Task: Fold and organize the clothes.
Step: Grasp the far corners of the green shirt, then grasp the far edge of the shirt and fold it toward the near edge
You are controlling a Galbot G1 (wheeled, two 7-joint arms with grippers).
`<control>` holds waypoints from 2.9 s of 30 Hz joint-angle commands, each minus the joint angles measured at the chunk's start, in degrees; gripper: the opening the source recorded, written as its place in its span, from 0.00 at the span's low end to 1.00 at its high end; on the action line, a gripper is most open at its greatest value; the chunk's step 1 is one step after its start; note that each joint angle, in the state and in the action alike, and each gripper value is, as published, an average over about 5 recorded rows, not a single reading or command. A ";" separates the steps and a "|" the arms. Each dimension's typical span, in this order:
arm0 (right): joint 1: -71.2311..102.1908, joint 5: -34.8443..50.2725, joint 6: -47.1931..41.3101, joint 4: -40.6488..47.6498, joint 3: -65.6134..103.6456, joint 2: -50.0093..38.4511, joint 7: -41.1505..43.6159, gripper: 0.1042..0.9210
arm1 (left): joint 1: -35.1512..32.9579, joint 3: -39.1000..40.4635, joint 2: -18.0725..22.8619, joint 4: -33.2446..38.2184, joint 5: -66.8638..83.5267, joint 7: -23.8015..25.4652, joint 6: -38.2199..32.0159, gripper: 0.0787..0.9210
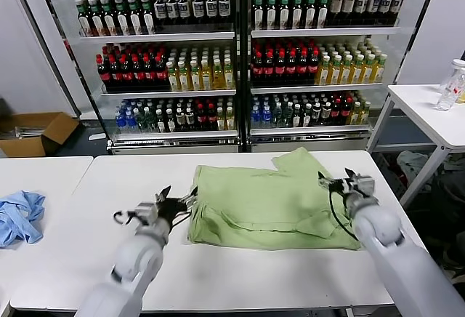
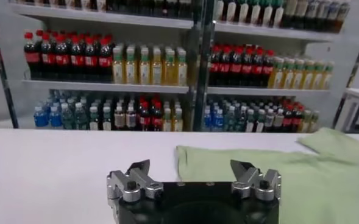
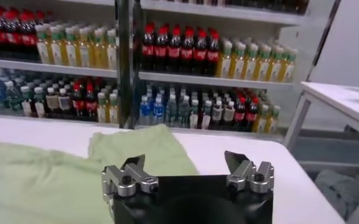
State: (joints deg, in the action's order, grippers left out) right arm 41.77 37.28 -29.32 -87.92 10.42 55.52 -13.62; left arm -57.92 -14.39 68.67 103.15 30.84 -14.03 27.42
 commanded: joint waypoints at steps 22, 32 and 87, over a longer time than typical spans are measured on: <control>-25.84 -12.49 2.03 47.73 -7.61 18.72 6.46 0.88 | 30.97 10.46 10.56 -41.62 -3.62 -1.61 4.68 0.88; -26.21 -15.63 2.57 51.18 -6.45 20.22 7.34 0.88 | 32.56 9.78 12.58 -46.90 -3.50 -0.75 5.05 0.88; 10.99 -2.50 3.76 -15.19 5.62 -0.40 1.01 0.01 | 7.47 3.28 -3.31 -3.03 14.38 2.06 1.03 0.01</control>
State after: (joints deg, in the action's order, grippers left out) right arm 37.54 35.10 -25.28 -84.74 9.55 59.70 -11.06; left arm -43.23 -10.49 68.86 90.56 44.32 -12.08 27.79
